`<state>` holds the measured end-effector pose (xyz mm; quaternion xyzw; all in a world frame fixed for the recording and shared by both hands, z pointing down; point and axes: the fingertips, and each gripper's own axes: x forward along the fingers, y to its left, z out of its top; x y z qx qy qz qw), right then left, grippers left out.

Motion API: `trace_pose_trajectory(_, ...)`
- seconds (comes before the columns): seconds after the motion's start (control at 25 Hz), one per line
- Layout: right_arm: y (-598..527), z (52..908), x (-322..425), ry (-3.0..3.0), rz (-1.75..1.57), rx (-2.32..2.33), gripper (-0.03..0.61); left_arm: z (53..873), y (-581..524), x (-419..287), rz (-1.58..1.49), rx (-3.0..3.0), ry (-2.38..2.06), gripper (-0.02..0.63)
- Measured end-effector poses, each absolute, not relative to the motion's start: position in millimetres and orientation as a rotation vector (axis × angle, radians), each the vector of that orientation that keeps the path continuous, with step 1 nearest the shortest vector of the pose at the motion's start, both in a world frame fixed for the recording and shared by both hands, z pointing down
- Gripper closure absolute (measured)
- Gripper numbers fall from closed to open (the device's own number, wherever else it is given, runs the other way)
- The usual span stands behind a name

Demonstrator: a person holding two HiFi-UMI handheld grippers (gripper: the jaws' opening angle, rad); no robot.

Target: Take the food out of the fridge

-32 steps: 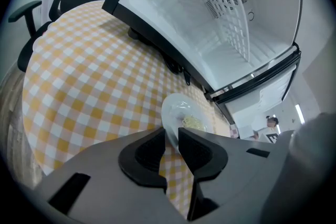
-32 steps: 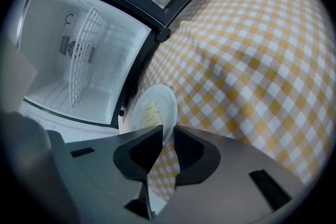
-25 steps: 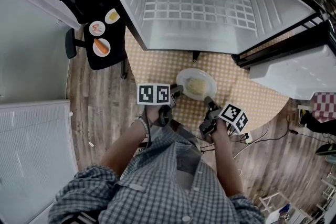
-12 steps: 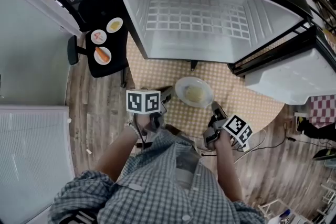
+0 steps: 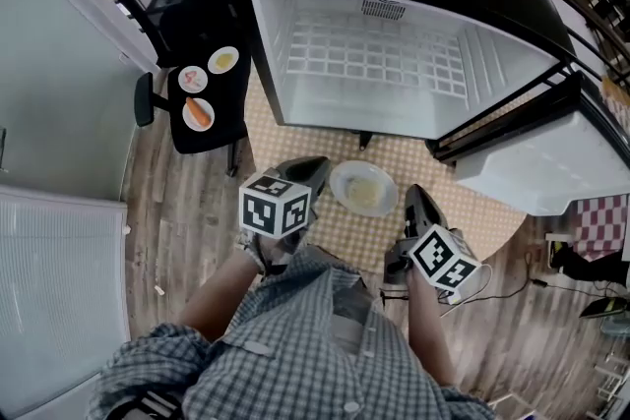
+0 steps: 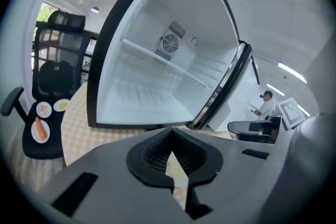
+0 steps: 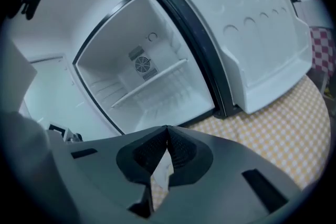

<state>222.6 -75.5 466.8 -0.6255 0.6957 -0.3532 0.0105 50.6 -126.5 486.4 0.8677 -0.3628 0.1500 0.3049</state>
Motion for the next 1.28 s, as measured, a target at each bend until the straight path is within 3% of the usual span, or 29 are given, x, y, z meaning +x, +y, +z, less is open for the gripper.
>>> trace_pose_trajectory(0.48,-91,375,197,2.485,-0.558,-1.992,0.569,394,-130,62,0.298,2.565,-1.025,0.609)
trace_pose_trajectory(1.28,-96,334,191,2.476,-0.468,-1.930,0.570,353,-122,62,0.234,2.640,-1.066,0.609)
